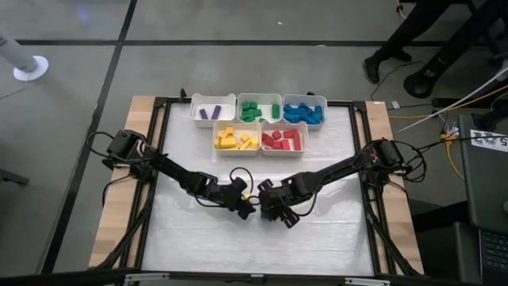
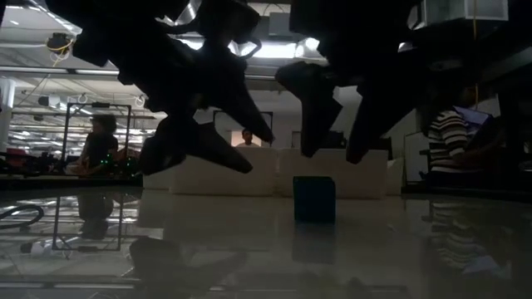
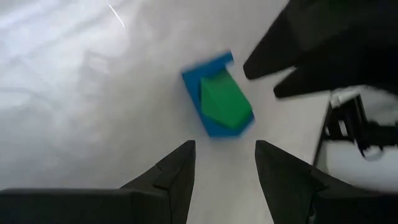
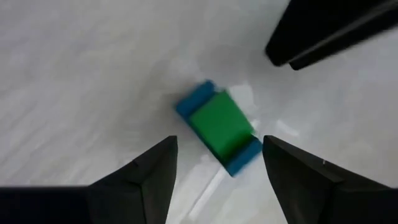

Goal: Sort blocks
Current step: Put the green block into the top center bin

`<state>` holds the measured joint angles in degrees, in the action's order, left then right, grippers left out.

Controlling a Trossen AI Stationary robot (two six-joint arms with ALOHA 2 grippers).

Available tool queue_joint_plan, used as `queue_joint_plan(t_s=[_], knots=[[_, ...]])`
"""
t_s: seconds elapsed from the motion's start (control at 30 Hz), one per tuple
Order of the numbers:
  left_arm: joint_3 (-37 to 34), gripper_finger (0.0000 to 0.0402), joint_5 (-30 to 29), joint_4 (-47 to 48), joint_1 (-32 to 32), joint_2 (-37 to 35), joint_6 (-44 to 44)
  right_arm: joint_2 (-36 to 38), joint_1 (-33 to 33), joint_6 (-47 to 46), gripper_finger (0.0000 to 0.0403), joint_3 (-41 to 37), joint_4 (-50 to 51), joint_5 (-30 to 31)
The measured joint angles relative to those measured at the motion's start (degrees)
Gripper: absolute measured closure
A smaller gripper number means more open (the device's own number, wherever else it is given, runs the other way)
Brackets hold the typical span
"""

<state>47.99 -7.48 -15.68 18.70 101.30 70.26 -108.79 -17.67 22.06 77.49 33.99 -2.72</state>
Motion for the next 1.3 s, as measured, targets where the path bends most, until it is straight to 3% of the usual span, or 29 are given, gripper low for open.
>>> queue_joint_plan(t_s=[0.13,0.3,0.67,0.83,1.3], knots=[[0.00,0.0247,4.34,0.02,0.39,0.00,-0.11,-0.01,0.00,3.47,0.0166,0.00,-1.45,-1.07],[0.00,0.0250,4.42,0.20,1.14,0.00,-0.17,-0.02,0.02,7.15,0.0166,0.02,-4.63,-1.38],[0.01,0.0300,3.49,4.62,3.71,-3.18,0.38,-2.31,0.07,20.10,0.0166,0.00,-5.31,-4.41],[0.00,0.0312,2.21,5.01,4.55,-4.46,0.46,-4.63,0.07,20.49,0.0166,-0.02,-7.26,-1.50],[0.00,0.0316,2.11,4.55,4.57,-4.46,1.75,-4.83,3.28,20.90,0.0166,-0.02,-6.44,-2.18]])
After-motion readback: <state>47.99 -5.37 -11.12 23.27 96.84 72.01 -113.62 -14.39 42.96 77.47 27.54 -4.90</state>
